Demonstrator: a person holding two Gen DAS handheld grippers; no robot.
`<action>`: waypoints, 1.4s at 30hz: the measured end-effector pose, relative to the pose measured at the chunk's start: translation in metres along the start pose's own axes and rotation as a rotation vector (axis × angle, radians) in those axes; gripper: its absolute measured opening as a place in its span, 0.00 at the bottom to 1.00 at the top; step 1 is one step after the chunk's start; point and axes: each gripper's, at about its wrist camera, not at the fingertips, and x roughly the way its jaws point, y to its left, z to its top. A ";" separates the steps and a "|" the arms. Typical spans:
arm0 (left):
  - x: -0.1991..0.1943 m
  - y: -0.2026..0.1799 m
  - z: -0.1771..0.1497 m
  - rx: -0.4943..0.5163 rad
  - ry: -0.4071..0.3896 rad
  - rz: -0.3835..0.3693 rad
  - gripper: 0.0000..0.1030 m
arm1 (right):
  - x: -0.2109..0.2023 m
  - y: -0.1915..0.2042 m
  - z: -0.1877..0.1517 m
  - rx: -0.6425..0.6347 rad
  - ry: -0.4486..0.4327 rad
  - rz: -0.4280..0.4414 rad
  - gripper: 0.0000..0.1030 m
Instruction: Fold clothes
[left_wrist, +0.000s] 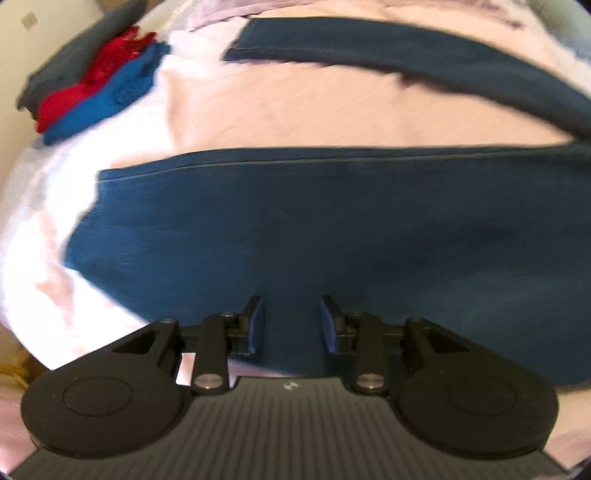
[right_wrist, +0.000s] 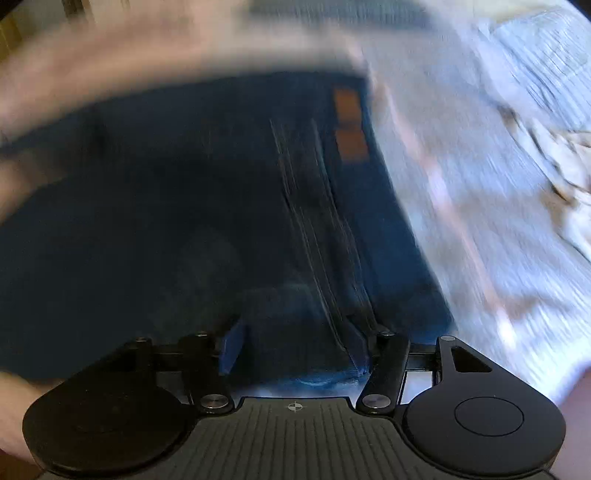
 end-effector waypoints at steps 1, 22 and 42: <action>0.003 0.009 -0.002 0.002 0.000 0.024 0.30 | -0.003 0.003 -0.002 0.017 0.000 -0.037 0.55; 0.008 -0.020 -0.049 0.124 -0.092 -0.032 0.37 | -0.010 0.046 -0.029 -0.131 -0.026 0.160 0.73; -0.267 -0.017 -0.109 -0.014 -0.095 -0.148 0.35 | -0.228 0.011 -0.084 0.040 -0.141 0.338 0.73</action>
